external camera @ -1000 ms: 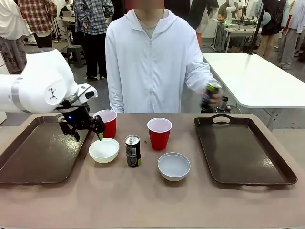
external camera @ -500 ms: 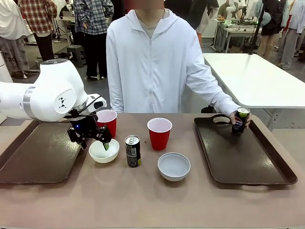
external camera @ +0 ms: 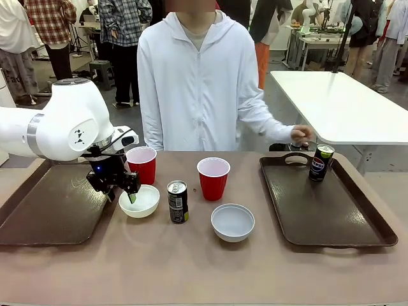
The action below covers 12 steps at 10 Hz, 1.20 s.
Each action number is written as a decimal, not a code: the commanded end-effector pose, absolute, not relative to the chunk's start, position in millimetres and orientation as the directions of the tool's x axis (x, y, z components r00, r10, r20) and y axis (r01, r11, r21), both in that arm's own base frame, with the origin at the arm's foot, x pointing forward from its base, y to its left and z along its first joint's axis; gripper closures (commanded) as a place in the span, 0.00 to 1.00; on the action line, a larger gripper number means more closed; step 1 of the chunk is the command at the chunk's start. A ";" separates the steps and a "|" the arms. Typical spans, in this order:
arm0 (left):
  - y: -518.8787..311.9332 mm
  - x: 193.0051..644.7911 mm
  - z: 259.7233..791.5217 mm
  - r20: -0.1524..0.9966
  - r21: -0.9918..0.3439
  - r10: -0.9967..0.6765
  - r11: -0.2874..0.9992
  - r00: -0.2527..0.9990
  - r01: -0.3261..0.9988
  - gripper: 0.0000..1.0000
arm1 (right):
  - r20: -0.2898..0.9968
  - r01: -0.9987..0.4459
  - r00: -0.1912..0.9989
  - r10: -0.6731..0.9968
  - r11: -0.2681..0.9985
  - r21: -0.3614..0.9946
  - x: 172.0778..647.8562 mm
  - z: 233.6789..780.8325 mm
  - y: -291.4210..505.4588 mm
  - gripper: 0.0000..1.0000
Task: Prepare tableware on both trays.
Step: Pick up a Picnic Bowl from the table and place it on a Handle tray.
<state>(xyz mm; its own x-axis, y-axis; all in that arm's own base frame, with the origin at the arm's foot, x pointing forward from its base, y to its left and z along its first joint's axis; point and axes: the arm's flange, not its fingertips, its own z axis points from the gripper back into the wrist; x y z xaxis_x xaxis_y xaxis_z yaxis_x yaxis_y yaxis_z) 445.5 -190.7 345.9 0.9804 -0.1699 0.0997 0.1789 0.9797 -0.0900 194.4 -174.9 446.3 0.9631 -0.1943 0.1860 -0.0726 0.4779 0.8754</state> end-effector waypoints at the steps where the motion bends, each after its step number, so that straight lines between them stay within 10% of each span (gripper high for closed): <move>1: -192.4 451.8 343.6 0.087 -0.057 -0.151 0.986 0.985 0.156 0.78 | 0.190 -0.080 0.963 -0.193 0.468 0.880 194.8 446.5 -174.9 0.00; 2: -193.0 453.0 341.1 0.079 -0.054 -0.152 0.986 0.985 0.157 0.62 | 0.190 -0.080 0.963 -0.193 0.468 0.880 194.8 446.5 -174.9 0.00; 3: -193.4 453.1 340.0 0.079 -0.052 -0.151 0.986 0.985 0.155 0.97 | 0.190 -0.080 0.963 -0.193 0.468 0.880 194.8 446.5 -174.9 0.00; 4: -193.6 453.0 339.3 0.076 -0.047 -0.148 0.987 0.986 0.152 0.81 | 0.190 -0.080 0.963 -0.193 0.468 0.880 194.8 446.5 -174.9 0.00; 5: -193.6 453.4 339.3 0.070 -0.045 -0.143 0.988 0.987 0.147 1.00 | 0.190 -0.080 0.963 -0.193 0.468 0.880 194.8 446.5 -174.9 0.00; 12: -185.7 441.9 364.8 0.017 -0.071 -0.141 0.987 0.990 0.142 1.00 | 0.190 -0.080 0.963 -0.193 0.468 0.880 194.8 446.5 -174.9 0.00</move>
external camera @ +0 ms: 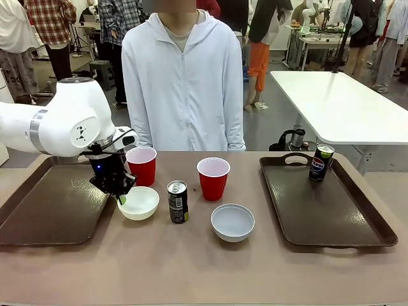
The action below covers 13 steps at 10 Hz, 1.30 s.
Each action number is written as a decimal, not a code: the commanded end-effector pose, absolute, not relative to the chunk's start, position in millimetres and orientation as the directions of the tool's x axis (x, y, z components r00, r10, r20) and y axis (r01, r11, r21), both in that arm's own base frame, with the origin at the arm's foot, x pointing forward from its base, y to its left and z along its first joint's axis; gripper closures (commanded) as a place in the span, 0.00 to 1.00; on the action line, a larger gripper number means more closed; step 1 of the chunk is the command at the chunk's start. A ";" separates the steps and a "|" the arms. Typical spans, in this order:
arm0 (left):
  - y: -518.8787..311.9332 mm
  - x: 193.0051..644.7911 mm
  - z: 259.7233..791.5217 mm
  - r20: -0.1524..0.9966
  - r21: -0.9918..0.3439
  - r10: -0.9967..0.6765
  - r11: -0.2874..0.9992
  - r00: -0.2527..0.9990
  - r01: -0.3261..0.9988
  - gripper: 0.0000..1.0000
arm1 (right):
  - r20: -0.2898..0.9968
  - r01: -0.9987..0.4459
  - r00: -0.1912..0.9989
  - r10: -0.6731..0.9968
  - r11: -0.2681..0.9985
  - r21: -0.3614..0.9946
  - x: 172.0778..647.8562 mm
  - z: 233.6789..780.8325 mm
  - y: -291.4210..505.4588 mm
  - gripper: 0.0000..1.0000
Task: Prepare tableware on both trays.
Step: Pick up a Picnic Bowl from the table and place it on a Handle tray.
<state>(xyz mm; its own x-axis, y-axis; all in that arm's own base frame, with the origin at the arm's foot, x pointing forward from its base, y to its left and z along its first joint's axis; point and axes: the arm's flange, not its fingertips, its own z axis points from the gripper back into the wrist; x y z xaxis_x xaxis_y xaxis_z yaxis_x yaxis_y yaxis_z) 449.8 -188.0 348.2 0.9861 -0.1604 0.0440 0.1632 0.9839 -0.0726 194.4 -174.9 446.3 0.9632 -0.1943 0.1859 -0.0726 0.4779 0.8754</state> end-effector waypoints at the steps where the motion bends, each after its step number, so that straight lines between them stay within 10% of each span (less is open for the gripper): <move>1: -183.3 432.7 383.3 0.015 -0.080 -0.148 0.986 0.989 0.148 1.00 | 0.190 -0.080 0.963 -0.193 0.468 0.880 194.8 446.5 -174.9 0.00; 13: -45.0 392.2 474.6 0.067 -0.217 -0.172 0.959 0.983 0.183 1.00 | 0.190 -0.080 0.963 -0.193 0.468 0.880 194.8 446.5 -174.9 0.00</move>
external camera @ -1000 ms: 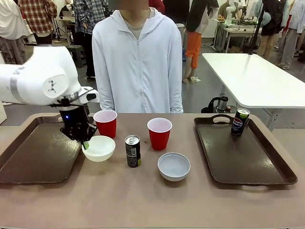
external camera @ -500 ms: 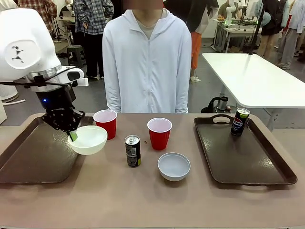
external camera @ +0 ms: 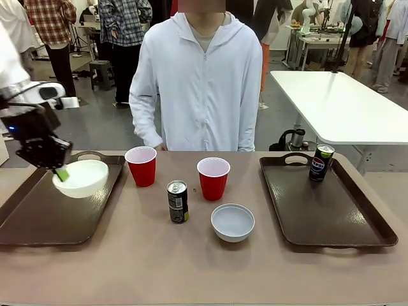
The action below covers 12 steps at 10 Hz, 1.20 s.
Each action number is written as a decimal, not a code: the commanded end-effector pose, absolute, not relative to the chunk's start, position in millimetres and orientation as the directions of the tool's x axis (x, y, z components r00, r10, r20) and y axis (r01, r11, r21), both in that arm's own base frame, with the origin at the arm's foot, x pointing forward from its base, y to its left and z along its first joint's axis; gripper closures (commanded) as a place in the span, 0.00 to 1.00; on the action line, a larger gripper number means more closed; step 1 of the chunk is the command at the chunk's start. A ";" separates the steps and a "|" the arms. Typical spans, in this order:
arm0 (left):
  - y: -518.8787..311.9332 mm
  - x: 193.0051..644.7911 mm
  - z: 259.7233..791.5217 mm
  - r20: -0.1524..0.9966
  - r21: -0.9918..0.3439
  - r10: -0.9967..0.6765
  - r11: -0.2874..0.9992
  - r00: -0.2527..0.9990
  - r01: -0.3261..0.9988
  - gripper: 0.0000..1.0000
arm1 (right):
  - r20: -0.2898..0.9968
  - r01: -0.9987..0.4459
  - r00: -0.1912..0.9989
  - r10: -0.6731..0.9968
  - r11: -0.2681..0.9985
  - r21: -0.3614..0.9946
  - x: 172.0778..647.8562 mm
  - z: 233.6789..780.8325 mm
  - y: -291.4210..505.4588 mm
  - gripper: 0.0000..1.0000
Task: Prepare tableware on both trays.
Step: Pick up a Picnic Bowl from the table and place it on a Handle tray.
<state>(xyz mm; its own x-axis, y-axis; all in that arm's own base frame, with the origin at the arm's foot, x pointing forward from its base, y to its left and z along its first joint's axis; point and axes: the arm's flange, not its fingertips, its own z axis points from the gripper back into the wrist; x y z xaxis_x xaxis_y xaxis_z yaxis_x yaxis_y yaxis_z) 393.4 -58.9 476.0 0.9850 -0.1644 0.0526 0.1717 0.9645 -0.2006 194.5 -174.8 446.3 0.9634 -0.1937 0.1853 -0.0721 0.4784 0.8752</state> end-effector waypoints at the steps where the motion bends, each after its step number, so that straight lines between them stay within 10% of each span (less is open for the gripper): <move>1: -18.5 400.0 470.9 0.067 -0.213 -0.141 0.965 0.988 0.152 1.00 | 0.190 -0.080 0.963 -0.193 0.468 0.880 194.8 446.5 -174.9 0.00; 12: 41.0 442.1 366.8 0.029 -0.098 0.025 0.995 0.999 -0.022 1.00 | 0.190 -0.080 0.963 -0.193 0.468 0.880 194.8 446.5 -174.9 0.00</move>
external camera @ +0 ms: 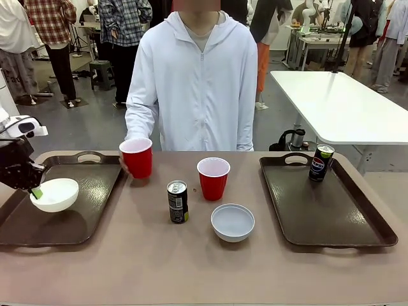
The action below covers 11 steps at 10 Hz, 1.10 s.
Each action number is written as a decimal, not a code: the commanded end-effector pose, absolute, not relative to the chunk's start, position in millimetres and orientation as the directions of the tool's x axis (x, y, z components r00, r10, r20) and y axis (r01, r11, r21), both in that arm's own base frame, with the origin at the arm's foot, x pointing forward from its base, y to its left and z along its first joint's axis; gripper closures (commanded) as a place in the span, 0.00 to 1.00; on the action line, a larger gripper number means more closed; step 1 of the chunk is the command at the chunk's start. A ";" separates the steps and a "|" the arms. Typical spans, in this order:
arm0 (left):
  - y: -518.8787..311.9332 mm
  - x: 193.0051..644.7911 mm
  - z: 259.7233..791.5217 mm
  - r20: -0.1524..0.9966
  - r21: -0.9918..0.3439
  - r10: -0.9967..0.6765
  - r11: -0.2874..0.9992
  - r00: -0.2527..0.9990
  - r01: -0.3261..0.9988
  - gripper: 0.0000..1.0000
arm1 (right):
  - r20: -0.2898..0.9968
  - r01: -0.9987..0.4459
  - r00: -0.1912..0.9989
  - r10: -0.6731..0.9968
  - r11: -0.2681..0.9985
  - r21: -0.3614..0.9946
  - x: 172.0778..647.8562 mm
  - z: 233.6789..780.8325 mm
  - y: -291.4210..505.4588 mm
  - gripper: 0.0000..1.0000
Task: Prepare tableware on both trays.
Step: Pick up a Picnic Bowl from the table and place it on a Handle tray.
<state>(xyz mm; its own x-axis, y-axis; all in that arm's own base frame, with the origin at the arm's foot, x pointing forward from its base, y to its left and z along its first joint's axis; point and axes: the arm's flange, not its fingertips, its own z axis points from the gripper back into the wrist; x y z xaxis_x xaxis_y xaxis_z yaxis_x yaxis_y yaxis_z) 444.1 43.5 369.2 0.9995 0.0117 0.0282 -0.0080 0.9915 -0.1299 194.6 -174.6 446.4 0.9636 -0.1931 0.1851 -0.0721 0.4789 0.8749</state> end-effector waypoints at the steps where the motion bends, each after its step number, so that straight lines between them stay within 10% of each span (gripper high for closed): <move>1: 40.5 438.4 367.5 0.032 -0.096 0.024 0.995 0.999 -0.021 1.00 | 0.190 -0.080 0.963 -0.193 0.468 0.880 194.8 446.5 -174.9 0.00; 6: 46.5 334.0 399.8 -0.092 -0.085 -0.035 0.996 0.995 0.027 1.00 | 0.190 -0.080 0.963 -0.193 0.468 0.880 194.8 446.5 -174.9 0.00; 11: 50.9 320.8 396.5 -0.096 -0.107 -0.032 0.994 0.995 0.022 1.00 | 0.190 -0.080 0.963 -0.193 0.468 0.880 194.8 446.5 -174.9 0.00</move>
